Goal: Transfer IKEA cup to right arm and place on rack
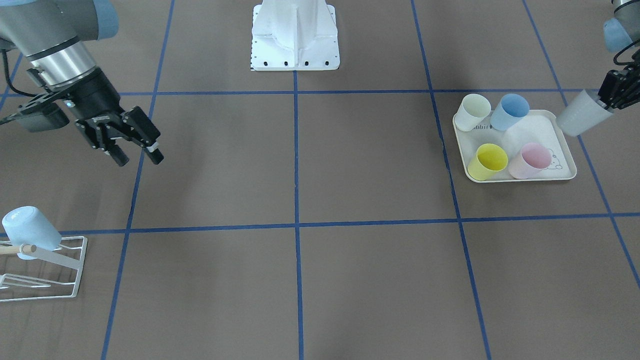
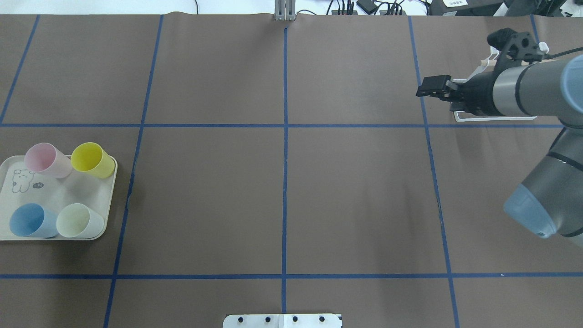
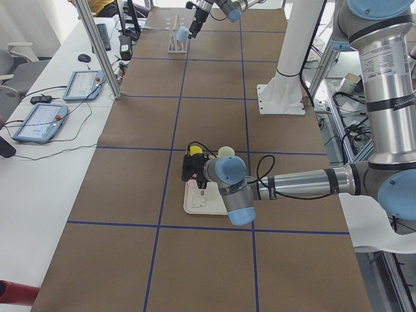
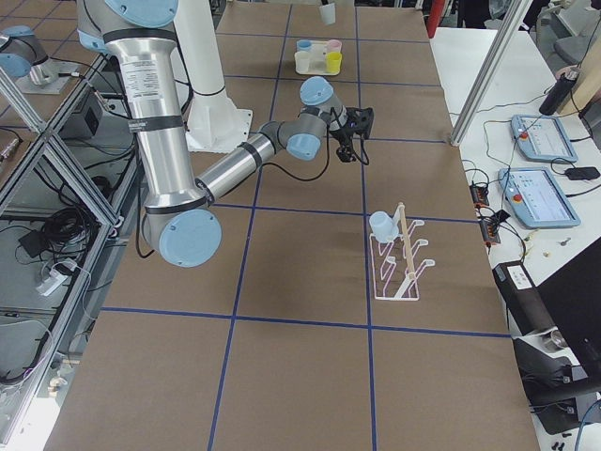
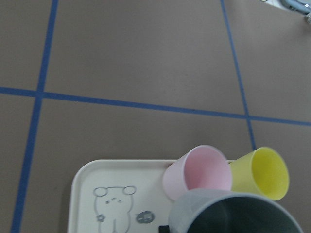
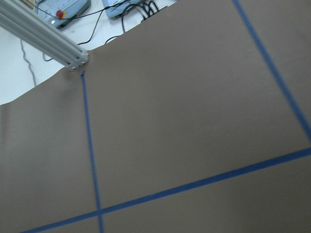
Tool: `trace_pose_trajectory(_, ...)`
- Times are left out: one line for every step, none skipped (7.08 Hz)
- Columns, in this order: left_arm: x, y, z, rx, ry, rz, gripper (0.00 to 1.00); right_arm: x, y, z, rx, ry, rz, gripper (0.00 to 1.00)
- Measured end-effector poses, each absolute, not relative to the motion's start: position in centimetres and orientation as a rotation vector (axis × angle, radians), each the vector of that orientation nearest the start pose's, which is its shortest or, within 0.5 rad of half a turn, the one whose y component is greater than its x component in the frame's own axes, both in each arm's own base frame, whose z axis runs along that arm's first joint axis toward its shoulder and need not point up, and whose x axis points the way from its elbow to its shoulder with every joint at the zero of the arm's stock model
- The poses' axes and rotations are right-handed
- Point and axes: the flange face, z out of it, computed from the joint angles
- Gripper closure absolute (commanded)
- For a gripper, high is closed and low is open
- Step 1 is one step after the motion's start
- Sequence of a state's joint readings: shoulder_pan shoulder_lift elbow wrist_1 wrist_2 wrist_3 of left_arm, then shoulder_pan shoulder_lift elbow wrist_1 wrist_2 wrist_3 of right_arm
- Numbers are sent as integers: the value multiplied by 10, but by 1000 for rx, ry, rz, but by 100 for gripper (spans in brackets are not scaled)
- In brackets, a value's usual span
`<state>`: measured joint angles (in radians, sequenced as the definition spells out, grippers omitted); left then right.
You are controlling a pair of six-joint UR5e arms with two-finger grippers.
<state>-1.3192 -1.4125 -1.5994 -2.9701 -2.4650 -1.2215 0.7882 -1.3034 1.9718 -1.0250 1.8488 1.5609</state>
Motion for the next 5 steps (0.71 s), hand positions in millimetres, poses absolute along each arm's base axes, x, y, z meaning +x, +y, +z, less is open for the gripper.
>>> trace_pose_trajectory(61, -452, 506, 305, 1432, -302, 100, -335, -448, 222, 174, -1323, 559, 0)
trace_pose_trajectory(74, -485, 453, 245, 1519, -367, 100, -351, -433, 177, 104, -1420, 618, 0)
trace_pose_trajectory(94, -505, 410, 182, 1587, -397, 100, -359, -421, 139, 32, -1505, 693, 0)
trace_pose_trajectory(125, -522, 364, 119, 1652, -419, 100, -364, -412, 106, -48, -1582, 779, 0)
trace_pose_trajectory(160, -532, 319, 66, 1739, -478, 100, -368, -404, 77, -127, -1666, 866, 0)
